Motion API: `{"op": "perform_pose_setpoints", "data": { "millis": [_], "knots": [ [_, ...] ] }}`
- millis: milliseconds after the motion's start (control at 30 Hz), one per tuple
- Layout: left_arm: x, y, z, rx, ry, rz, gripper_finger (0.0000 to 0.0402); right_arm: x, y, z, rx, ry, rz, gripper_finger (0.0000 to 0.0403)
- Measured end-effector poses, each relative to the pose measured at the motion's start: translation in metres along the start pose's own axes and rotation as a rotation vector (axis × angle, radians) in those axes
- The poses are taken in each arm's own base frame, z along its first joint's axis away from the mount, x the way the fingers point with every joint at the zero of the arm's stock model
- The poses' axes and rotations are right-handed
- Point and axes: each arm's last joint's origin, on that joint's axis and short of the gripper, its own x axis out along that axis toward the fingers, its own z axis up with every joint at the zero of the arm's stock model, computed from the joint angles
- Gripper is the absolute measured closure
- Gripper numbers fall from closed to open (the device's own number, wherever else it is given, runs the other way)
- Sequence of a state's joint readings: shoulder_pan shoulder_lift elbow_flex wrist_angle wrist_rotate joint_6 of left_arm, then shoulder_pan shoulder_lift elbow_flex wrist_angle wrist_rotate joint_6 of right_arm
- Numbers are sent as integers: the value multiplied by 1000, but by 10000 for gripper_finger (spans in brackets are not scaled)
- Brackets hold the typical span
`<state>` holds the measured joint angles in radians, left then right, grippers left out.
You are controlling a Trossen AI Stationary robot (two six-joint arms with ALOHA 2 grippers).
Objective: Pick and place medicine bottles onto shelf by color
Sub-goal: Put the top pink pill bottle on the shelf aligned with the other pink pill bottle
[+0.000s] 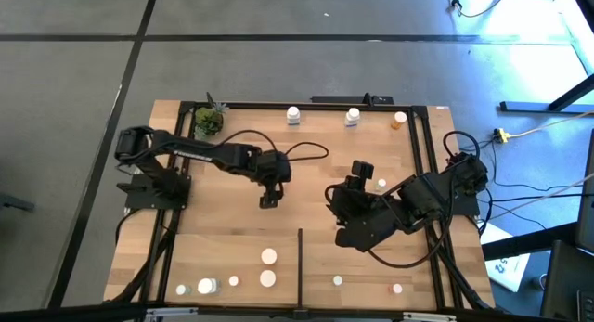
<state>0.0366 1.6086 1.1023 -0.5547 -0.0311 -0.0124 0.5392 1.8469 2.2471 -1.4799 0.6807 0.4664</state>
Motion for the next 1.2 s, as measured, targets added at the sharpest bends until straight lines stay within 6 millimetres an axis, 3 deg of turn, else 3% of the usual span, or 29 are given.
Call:
{"op": "perform_pose_setpoints", "data": {
  "millis": [267, 533, 1200],
  "knots": [
    [19, 18, -2, -25, 47, 26, 99, 0, 0, 0, 0, 0, 0, 194],
    [23, 28, -3, -54, 51, 7, 99, 0, 0, 0, 0, 0, 0, 194],
    [28, 28, -2, -56, 44, 36, 99, 0, 0, 0, 2, 0, 1, 194]
  ]
}}
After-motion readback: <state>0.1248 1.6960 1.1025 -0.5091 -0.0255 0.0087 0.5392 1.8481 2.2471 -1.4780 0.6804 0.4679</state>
